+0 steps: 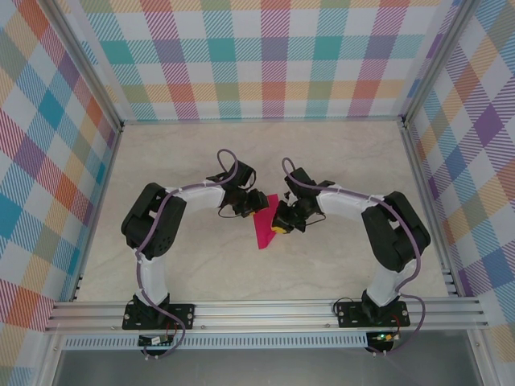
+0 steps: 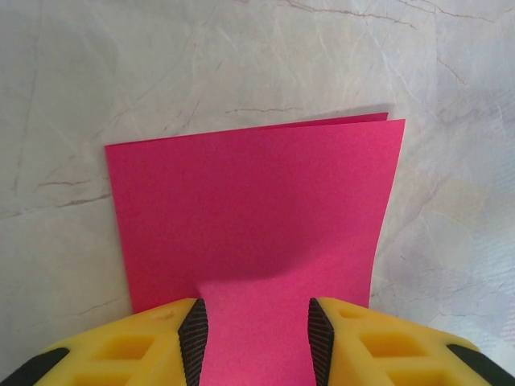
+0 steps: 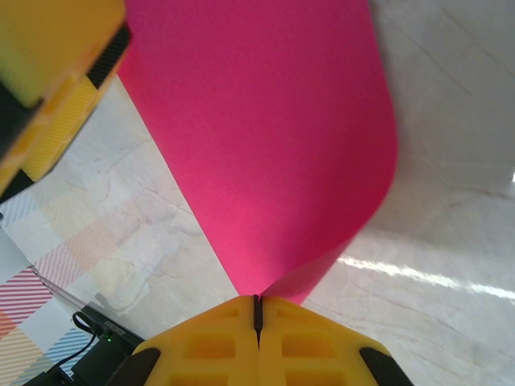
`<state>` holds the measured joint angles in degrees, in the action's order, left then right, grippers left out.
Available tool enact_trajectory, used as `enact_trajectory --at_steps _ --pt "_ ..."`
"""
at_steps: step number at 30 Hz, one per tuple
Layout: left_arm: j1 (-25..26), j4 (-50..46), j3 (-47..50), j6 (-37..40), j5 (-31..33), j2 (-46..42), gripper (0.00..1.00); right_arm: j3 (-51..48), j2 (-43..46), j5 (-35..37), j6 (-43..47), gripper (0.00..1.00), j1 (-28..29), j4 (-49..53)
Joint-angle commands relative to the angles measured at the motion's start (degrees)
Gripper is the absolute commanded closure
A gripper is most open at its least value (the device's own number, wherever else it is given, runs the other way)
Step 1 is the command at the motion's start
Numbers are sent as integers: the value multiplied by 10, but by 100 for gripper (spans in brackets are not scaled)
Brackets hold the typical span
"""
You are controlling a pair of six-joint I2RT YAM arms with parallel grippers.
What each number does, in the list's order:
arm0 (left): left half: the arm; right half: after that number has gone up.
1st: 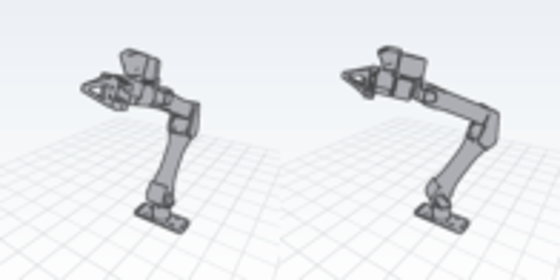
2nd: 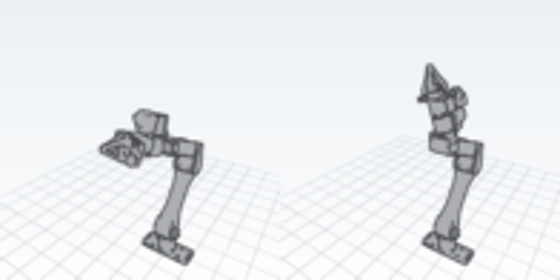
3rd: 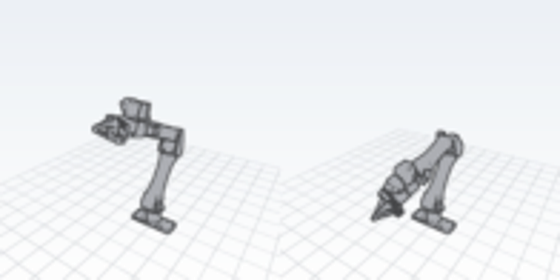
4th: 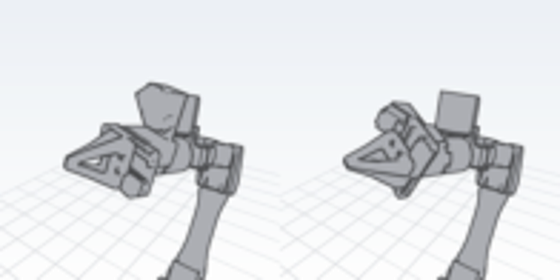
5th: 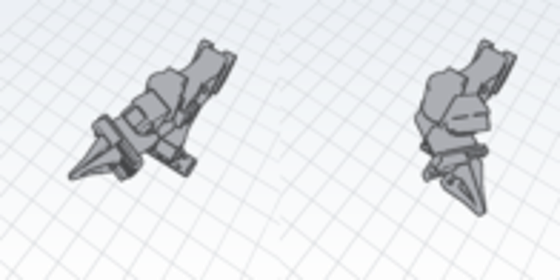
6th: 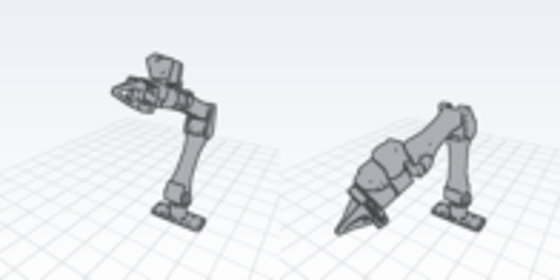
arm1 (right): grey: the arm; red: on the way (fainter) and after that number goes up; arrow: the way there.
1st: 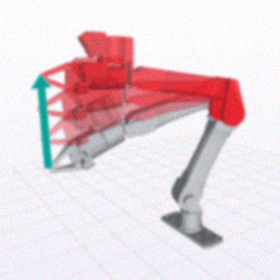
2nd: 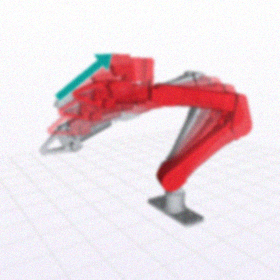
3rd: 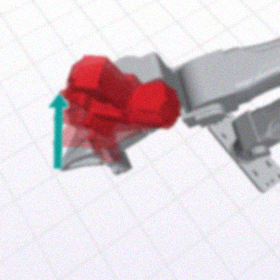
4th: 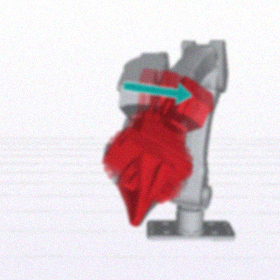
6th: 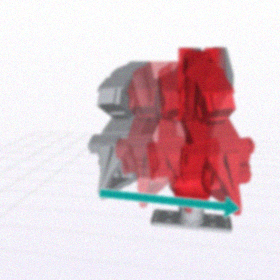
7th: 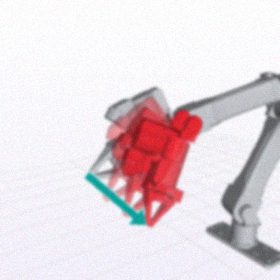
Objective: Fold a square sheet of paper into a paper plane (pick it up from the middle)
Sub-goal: Third fold the triangle at the center of the table.
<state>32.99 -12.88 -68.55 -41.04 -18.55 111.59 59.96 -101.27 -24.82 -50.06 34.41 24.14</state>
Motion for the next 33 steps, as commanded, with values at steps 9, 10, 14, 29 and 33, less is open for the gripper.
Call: enact_trajectory --at_steps 9,10,14,29,33 --pt "4 -26 -13 11 4 17 59 47 -55 -17 26 98 7 -47" --pt "4 -25 -14 10 2 17 59 49 -58 -16 29 98 7 -47" --pt "4 -44 -16 10 2 18 59 53 -67 -18 36 98 8 -49" --pt "4 -45 -19 6 -1 5 60 63 -88 -18 61 98 19 -59" --pt "4 -46 -18 5 0 -4 60 65 -94 -18 64 98 19 -58"
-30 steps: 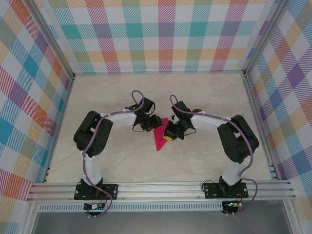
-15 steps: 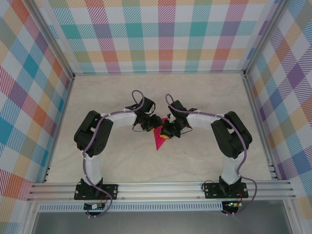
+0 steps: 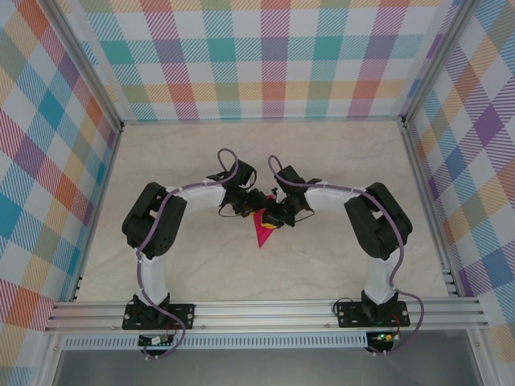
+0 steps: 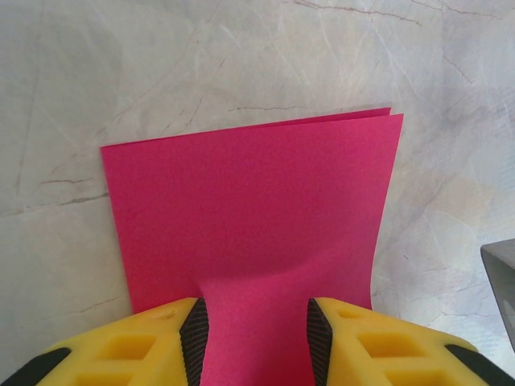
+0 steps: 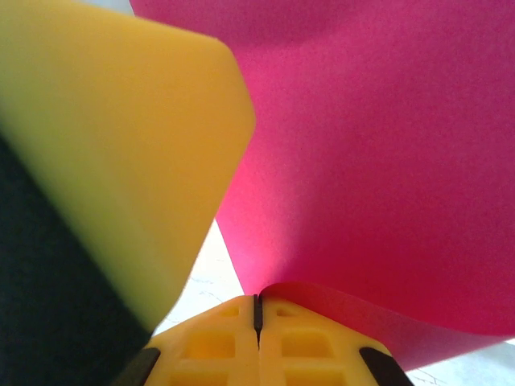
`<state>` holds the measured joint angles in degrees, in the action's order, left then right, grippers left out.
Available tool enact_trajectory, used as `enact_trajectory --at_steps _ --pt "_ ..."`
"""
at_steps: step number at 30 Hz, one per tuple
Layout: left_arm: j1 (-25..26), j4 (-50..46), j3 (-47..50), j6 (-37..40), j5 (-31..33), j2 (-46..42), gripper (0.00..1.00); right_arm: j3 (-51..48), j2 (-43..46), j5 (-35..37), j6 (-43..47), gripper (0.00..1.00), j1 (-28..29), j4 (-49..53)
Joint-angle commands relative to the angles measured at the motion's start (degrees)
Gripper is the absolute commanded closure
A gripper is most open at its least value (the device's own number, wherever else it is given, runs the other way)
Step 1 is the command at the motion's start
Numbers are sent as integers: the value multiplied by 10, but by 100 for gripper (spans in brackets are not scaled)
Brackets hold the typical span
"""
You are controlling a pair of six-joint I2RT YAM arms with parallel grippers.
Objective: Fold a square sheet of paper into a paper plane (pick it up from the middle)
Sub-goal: Third fold the triangle at the center of the table.
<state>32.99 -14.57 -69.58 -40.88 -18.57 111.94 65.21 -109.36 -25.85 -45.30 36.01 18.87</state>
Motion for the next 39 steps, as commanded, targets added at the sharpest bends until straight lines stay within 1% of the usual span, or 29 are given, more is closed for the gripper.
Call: enact_trajectory --at_steps 1,8,15,17,24,39 --pt "4 -29 -6 3 1 -10 60 12 -15 -7 17 98 3 -6" --pt "3 -29 20 -21 37 -56 60 13 -21 -2 17 98 3 -7" --pt "3 -18 94 -58 61 -108 61 13 -23 -2 22 98 3 -11" --pt "3 4 112 -65 60 -119 61 12 -23 -2 25 98 3 -14" --pt "3 7 144 -73 55 -141 63 14 -24 -3 31 98 3 -22" --pt "3 3 147 -69 43 -150 64 11 -32 -3 33 98 3 -25"
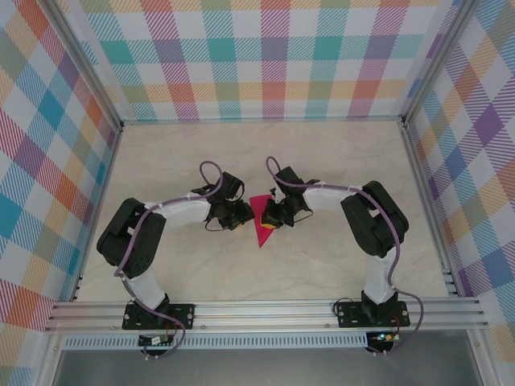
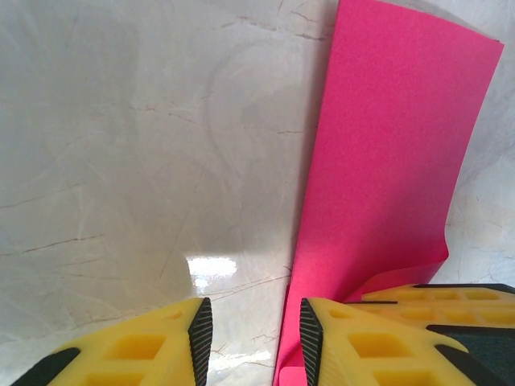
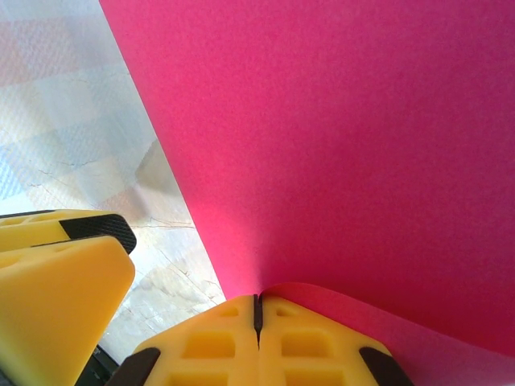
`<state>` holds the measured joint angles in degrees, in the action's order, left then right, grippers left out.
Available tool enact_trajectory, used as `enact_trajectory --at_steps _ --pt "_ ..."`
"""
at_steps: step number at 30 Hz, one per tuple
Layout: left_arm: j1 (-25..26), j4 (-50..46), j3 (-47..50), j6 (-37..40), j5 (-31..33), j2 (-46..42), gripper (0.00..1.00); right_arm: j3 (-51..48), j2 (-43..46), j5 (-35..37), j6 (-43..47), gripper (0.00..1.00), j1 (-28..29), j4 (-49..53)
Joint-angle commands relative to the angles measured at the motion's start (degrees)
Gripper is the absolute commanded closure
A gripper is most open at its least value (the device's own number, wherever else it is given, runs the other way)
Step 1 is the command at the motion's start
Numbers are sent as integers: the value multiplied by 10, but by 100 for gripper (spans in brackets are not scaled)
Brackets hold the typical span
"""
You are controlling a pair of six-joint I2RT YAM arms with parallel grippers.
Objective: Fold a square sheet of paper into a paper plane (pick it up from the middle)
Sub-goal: Third fold the triangle at the center of the table.
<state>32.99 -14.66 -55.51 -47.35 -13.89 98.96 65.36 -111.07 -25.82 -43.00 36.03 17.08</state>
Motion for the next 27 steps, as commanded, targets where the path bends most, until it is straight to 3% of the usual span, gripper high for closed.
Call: enact_trajectory --at_steps 1,13,22,27 --pt "3 3 7 -4 -3 -21 64 9 -15 -3 10 98 3 -7" --pt "3 -8 11 -1 8 -35 64 8 -23 8 10 96 3 0" --pt "0 -42 17 -14 52 -56 64 4 -24 15 12 70 3 10" --pt "-3 -37 25 -22 49 -57 64 0 -21 16 13 61 3 11"
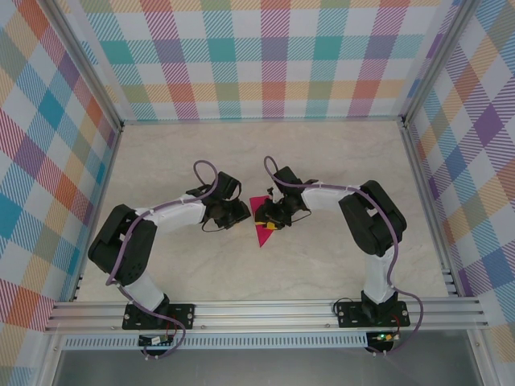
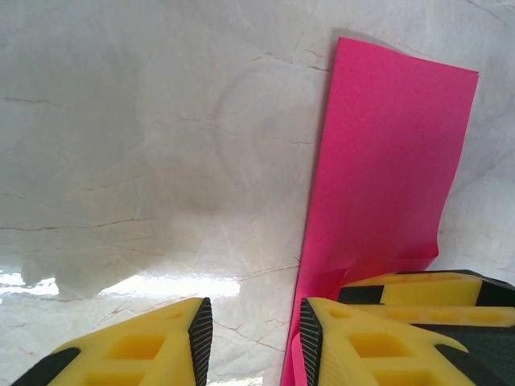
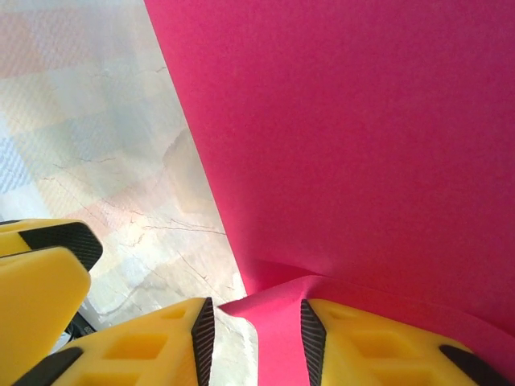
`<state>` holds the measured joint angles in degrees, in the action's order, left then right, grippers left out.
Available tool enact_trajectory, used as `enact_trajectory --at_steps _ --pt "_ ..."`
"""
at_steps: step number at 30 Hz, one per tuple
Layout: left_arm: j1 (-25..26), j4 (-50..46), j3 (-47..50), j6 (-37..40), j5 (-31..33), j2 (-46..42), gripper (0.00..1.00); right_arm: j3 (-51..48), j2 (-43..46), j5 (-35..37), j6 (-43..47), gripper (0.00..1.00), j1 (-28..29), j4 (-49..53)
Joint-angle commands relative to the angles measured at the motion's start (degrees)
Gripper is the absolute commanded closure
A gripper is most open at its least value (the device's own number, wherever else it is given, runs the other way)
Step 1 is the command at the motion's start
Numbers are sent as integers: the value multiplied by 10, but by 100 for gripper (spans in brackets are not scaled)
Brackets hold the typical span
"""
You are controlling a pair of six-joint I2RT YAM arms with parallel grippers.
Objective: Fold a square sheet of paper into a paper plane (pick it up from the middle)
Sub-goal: Third fold the triangle at the center of the table.
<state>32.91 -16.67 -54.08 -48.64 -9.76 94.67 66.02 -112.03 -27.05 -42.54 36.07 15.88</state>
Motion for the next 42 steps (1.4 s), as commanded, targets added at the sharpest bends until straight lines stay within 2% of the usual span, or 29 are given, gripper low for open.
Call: enact_trajectory --at_steps 1,9,17,20,23,27,34,42 --pt "-2 -15 12 -10 5 -14 64 -7 -12 28 9 61 2 21" --pt "-2 22 17 -17 -33 -13 63 -28 -2 16 9 67 0 -14" --pt "-2 54 19 -18 -74 -3 63 -45 5 15 7 68 -6 -31" --pt "-3 64 19 -19 -87 1 65 -47 6 15 6 75 -7 -28" --pt "1 71 20 -19 -93 7 69 -47 5 18 8 85 -9 -23" --pt "8 83 15 -19 -106 24 76 -48 3 23 9 92 -10 -17" --pt "12 96 6 -18 -124 47 87 -48 0 25 10 96 -12 -10" --pt "15 104 0 -15 -139 69 92 -47 1 27 11 97 -12 -6"
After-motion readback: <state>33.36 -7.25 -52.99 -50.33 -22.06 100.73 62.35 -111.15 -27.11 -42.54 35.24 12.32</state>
